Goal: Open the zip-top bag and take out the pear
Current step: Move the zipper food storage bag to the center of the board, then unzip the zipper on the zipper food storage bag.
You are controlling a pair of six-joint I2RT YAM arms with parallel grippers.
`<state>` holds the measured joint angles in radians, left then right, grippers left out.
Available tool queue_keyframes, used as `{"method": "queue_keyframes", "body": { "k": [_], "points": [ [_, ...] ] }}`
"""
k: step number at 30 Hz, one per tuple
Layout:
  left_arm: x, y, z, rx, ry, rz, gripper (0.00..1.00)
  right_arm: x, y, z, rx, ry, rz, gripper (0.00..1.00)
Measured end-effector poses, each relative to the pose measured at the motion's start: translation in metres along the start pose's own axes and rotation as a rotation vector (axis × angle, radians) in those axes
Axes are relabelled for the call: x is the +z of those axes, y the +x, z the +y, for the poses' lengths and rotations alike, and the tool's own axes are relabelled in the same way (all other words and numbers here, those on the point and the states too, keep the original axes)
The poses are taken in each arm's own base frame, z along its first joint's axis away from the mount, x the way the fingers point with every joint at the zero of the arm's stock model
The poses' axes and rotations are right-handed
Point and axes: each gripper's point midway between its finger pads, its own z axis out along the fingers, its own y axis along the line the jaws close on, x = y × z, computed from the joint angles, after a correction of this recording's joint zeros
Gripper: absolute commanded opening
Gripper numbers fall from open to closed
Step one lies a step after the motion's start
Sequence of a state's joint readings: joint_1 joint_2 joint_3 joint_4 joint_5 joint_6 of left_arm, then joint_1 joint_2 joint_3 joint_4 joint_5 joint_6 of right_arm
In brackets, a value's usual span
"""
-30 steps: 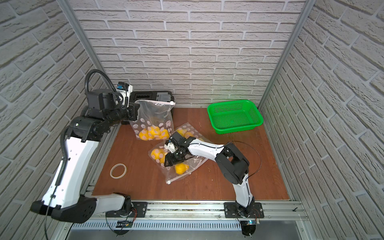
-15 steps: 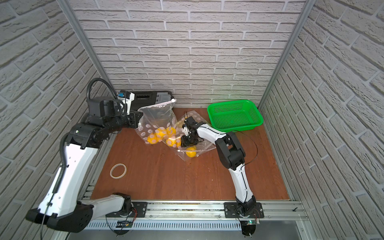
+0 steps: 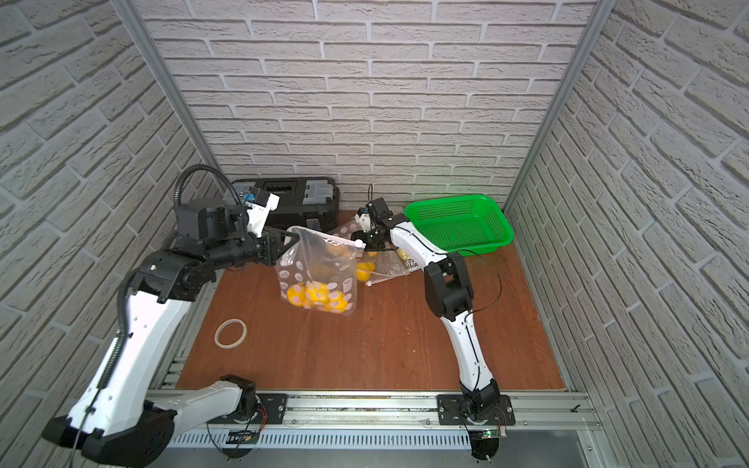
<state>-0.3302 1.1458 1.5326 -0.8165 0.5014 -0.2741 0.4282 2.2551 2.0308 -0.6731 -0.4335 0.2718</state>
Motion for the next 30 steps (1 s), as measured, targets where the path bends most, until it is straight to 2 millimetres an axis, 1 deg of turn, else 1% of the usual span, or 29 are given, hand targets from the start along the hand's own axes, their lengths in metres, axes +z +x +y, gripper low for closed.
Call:
{"method": "queue_keyframes", "body": {
  "k": [2,4,6,8,10,12,13,14,16,19,23,24,26,28,30],
  "points": [
    [0.008,0.005,-0.005,0.001,0.033,0.020,0.00,-0.032,0.000,0.016,-0.014,-0.031,-0.029,0.66],
    [0.018,0.011,-0.009,0.001,0.064,0.043,0.00,-0.072,0.002,0.034,-0.033,-0.071,-0.075,0.66],
    [0.029,0.016,-0.010,-0.005,0.088,0.062,0.00,-0.114,0.004,0.043,-0.046,-0.098,-0.138,0.66],
    [0.041,0.021,-0.010,-0.014,0.106,0.079,0.00,-0.159,0.005,0.040,-0.054,-0.104,-0.223,0.66],
    [0.057,0.027,-0.007,-0.022,0.121,0.103,0.00,-0.199,0.009,0.028,-0.053,-0.094,-0.309,0.65],
    [0.071,0.032,-0.003,-0.035,0.127,0.127,0.00,-0.229,0.017,0.016,-0.048,-0.081,-0.382,0.65],
    [0.079,0.035,-0.001,-0.042,0.129,0.140,0.00,-0.241,0.023,0.011,-0.047,-0.077,-0.409,0.65],
    [0.085,0.038,0.002,-0.048,0.131,0.154,0.00,-0.248,0.029,0.010,-0.050,-0.079,-0.426,0.66],
    [0.098,0.045,0.007,-0.059,0.132,0.182,0.00,-0.259,0.046,0.016,-0.077,-0.109,-0.452,0.66],
    [0.110,0.052,0.013,-0.059,0.140,0.216,0.00,-0.270,0.068,0.036,-0.151,-0.184,-0.488,0.67],
    [0.114,0.056,0.016,-0.050,0.158,0.230,0.00,-0.278,0.094,0.063,-0.284,-0.313,-0.543,0.68],
    [0.114,0.056,0.016,-0.047,0.164,0.231,0.00,-0.277,0.099,0.067,-0.322,-0.341,-0.558,0.69],
    [0.113,0.056,0.016,-0.037,0.177,0.229,0.00,-0.269,0.108,0.070,-0.385,-0.370,-0.574,0.70],
    [0.111,0.057,0.015,-0.025,0.195,0.232,0.00,-0.255,0.115,0.067,-0.432,-0.372,-0.579,0.71],
    [0.110,0.058,0.014,-0.018,0.214,0.237,0.00,-0.243,0.118,0.067,-0.473,-0.381,-0.580,0.71]
  ]
}}
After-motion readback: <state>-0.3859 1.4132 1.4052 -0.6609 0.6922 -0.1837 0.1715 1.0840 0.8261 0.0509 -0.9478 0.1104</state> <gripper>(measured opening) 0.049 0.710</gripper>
